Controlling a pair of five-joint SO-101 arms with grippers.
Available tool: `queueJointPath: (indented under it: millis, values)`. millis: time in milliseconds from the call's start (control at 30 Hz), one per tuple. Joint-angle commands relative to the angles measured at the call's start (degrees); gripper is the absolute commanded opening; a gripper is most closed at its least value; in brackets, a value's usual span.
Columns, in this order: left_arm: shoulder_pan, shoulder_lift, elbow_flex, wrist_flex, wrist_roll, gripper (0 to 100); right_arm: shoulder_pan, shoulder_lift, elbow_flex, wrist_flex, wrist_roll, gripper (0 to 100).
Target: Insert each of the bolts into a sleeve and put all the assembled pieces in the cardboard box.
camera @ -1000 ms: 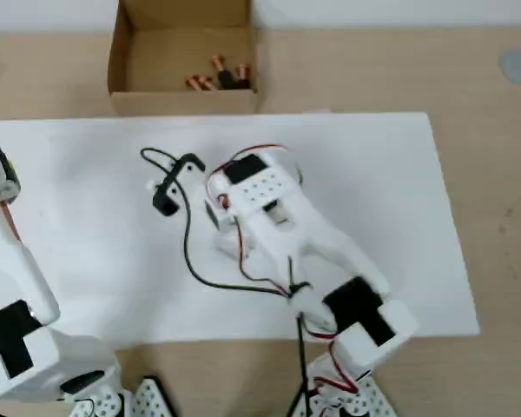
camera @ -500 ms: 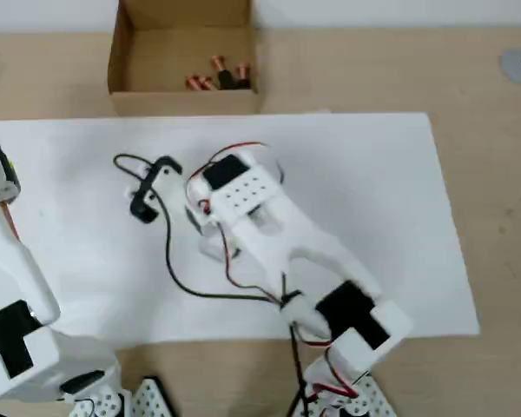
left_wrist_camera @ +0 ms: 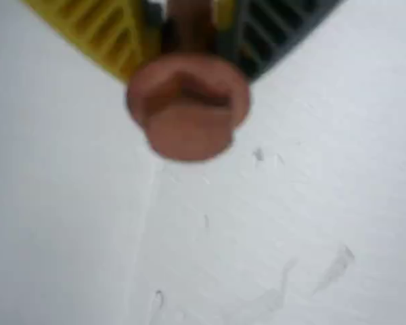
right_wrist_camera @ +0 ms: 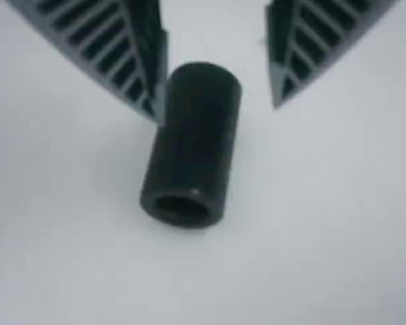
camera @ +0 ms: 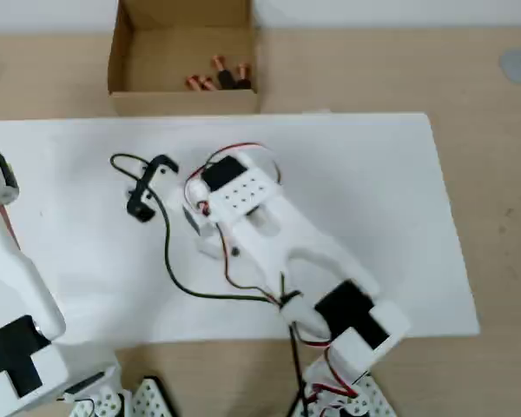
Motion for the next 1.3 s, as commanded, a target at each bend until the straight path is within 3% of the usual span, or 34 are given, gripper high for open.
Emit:
queueJointPath:
  millis: [0,167,467,1267]
  values:
    - [-0.6,-2.9,0.4,-0.5,-0.5,2,1.0,-0.3,-0.7,-0.6,-0.4,15.4]
    - [-0.6,-2.9,0.3,-0.5,-0.6,2,2.9,-0.3,-0.5,-0.4,0.0,21.4]
    - [-0.6,-2.9,0.3,-0.5,-0.7,2,2.9,-0.3,5.5,-4.0,-0.3,21.4]
    - [-0.6,-2.9,0.0,-0.6,-0.7,2,1.3,5.9,4.3,-7.2,0.1,21.2]
